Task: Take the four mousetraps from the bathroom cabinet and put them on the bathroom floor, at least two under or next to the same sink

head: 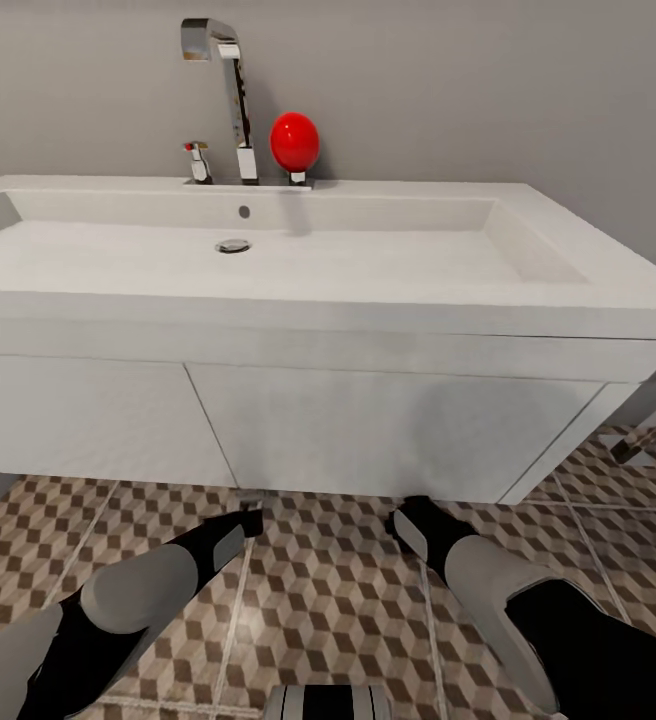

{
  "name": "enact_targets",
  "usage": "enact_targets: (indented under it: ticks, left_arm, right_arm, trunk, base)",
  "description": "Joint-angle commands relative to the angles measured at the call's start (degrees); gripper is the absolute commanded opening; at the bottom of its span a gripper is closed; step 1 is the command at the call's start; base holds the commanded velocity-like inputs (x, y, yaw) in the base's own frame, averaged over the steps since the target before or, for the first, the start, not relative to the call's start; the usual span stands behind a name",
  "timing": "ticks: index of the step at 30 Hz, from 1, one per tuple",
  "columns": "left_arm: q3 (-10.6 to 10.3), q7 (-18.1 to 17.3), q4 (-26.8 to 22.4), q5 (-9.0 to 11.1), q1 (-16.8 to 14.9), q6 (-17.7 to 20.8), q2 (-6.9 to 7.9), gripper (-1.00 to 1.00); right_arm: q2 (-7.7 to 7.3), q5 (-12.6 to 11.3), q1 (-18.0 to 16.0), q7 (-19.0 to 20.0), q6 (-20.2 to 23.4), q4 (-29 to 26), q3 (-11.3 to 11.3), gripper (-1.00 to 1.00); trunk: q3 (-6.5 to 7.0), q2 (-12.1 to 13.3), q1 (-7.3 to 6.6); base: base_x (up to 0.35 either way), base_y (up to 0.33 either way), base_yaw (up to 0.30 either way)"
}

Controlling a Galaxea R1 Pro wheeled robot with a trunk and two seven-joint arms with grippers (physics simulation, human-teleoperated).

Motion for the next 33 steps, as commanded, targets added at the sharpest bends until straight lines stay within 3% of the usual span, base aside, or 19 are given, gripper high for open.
enact_targets:
  ticks: [1, 4, 8, 10, 18, 33]
  left_arm:
    - [-0.49, 0.11, 0.04, 0.22, -0.07, 0.31, -0.04, -1.0]
    - [-0.44, 0.24, -0.15, 0.18, -0.49, 1.72, -0.17, -1.0]
    - [-0.37, 0.07, -0.06, 0.28, -1.22, 15.56, -0.25, -1.0]
    - [-0.33, -0.05, -0.04, 0.37, -1.77, 17.85, -0.23, -1.0]
    - [-0.31, -0.12, -0.03, 0.32, -2.04, 18.6, -0.3, -1.0]
    - [-0.31, -0.12, -0.03, 0.33, -2.05, 18.61, -0.31, -1.0]
  right_arm:
    - [-0.06, 0.68, -0.06, -0.85, 0.31, -0.17, 1.33, -1.0]
    - [-0.06, 0.73, -0.06, -0.85, 0.31, -0.2, 1.36, -1.0]
    - [0.07, 0.74, -0.06, -0.85, 0.31, -0.21, 1.37, -1.0]
    - [0.08, 0.75, -0.03, -0.84, 0.31, -0.21, 1.37, -1.0]
    - [0.22, 0.75, 0.02, -0.76, 0.31, -0.21, 1.37, -1.0]
    - [0.35, 0.72, 0.02, -0.76, 0.22, -0.14, 1.37, -1.0]
  trunk:
    - [-0.03, -0.02, -0.02]
    - [-0.03, -0.02, -0.02]
    - [-0.03, -0.02, -0.02]
    - [-0.03, -0.02, -0.02]
    - [-0.03, -0.02, -0.02]
    - [-3.35, -0.22, 0.36]
  base:
    - [0.0, 0.0, 0.0]
    - [0.0, 0.0, 0.0]
    - [0.0, 0.0, 0.0]
    - [0.0, 0.0, 0.0]
    - [0.0, 0.0, 0.0]
    - [0.0, 0.0, 0.0]
